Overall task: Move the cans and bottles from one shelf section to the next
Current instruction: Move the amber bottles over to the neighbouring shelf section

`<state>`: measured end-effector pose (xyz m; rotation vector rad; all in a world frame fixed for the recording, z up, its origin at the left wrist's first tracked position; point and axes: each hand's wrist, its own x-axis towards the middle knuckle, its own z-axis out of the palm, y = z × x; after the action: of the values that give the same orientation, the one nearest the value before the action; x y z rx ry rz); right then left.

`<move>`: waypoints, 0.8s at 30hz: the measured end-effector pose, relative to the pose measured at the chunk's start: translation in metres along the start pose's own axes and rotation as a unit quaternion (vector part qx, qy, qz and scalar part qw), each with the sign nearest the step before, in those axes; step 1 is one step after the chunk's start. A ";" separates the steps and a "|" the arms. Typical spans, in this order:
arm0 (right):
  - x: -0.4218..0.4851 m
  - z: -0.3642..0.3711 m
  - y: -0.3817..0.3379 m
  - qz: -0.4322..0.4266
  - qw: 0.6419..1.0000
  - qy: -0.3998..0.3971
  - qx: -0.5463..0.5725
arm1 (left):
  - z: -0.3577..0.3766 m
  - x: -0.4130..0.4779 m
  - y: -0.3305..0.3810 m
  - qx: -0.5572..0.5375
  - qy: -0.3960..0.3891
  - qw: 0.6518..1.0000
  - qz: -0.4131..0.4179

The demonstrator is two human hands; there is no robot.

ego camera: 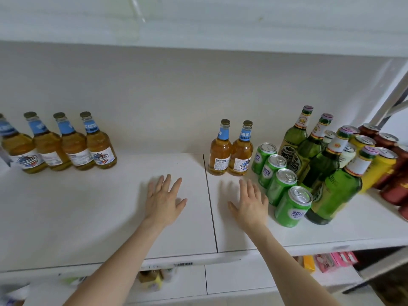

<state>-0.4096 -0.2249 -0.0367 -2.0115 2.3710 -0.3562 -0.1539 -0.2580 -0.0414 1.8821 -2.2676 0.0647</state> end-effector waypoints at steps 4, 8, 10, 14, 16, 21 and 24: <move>-0.027 -0.006 -0.006 -0.018 0.999 -0.007 -0.034 | -0.007 -0.030 -0.007 0.026 -0.023 0.999 -0.013; -0.060 -0.012 -0.019 -0.025 0.998 0.000 -0.056 | -0.015 -0.068 -0.019 0.030 -0.040 0.998 -0.040; -0.078 -0.013 -0.026 -0.026 0.998 -0.003 -0.054 | -0.019 -0.092 -0.026 0.029 -0.042 0.997 -0.051; -0.120 -0.015 -0.047 -0.032 0.998 -0.020 -0.048 | -0.030 -0.146 -0.041 0.029 -0.052 0.997 -0.056; -0.140 -0.015 -0.062 -0.041 0.998 -0.022 -0.043 | -0.036 -0.167 -0.049 0.030 -0.053 0.996 -0.058; -0.179 -0.017 -0.100 -0.064 0.997 -0.014 -0.029 | -0.048 -0.204 -0.071 0.029 -0.051 0.997 -0.056; -0.194 -0.018 -0.127 -0.069 0.997 -0.003 -0.025 | -0.056 -0.216 -0.092 0.028 -0.047 0.997 -0.046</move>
<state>-0.2553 -0.0516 -0.0225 -2.2023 2.2653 -0.2933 -0.0201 -0.0571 -0.0329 2.0577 -2.2566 0.0270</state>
